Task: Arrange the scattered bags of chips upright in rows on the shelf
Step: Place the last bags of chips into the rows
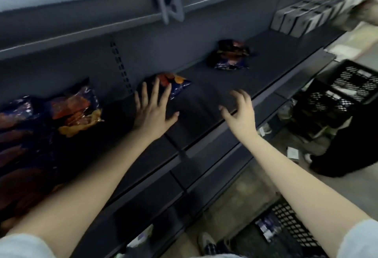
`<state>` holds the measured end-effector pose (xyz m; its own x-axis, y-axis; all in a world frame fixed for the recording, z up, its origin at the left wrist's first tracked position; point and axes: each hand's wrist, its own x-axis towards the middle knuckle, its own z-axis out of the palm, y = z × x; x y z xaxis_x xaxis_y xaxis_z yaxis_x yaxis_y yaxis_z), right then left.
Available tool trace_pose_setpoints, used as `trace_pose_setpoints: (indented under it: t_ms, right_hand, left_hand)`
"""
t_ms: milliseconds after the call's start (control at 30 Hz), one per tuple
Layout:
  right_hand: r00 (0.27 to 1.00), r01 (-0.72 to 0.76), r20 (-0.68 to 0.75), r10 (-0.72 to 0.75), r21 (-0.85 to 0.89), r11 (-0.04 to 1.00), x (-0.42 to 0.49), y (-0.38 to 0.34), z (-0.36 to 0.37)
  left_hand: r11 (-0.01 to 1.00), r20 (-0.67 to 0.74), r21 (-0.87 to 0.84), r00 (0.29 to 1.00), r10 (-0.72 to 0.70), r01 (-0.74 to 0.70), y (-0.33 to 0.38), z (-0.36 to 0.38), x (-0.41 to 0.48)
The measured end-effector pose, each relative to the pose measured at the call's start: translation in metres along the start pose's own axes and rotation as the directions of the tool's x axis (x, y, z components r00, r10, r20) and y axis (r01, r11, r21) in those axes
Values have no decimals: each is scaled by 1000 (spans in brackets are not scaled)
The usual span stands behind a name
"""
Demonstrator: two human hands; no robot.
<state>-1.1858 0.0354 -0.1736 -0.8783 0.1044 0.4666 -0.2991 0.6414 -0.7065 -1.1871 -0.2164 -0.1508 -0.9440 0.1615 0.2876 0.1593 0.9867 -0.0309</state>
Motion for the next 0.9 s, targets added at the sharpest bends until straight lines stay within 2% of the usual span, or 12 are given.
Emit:
trace_pose_setpoints:
  t_ms: [200, 333, 467, 633, 733, 833, 900]
  right_hand:
    - [999, -20, 27, 19, 12, 1000, 34, 37, -19]
    - [997, -54, 47, 54, 6, 999, 52, 57, -31]
    - [991, -104, 90, 103, 6, 995, 66, 77, -40]
    - [987, -123, 112, 119, 29, 992, 74, 97, -40]
    - [982, -134, 138, 127, 42, 990, 76, 100, -30]
    - [981, -133, 155, 119, 81, 988, 78, 95, -18]
    - [975, -137, 189, 116, 104, 985, 80, 87, -11]
  left_hand:
    - [1000, 48, -27, 999, -9, 10, 31, 14, 78]
    - [997, 168, -10, 983, -79, 82, 38, 30, 104]
    - [982, 292, 87, 939, -183, 165, 36, 46, 120]
    - [968, 302, 188, 928, -219, 167, 49, 45, 132]
    - [982, 252, 146, 955, -158, 124, 58, 36, 131]
    - [999, 58, 18, 998, -27, 26, 72, 22, 128]
    - [1000, -71, -6, 997, 19, -20, 82, 11, 126]
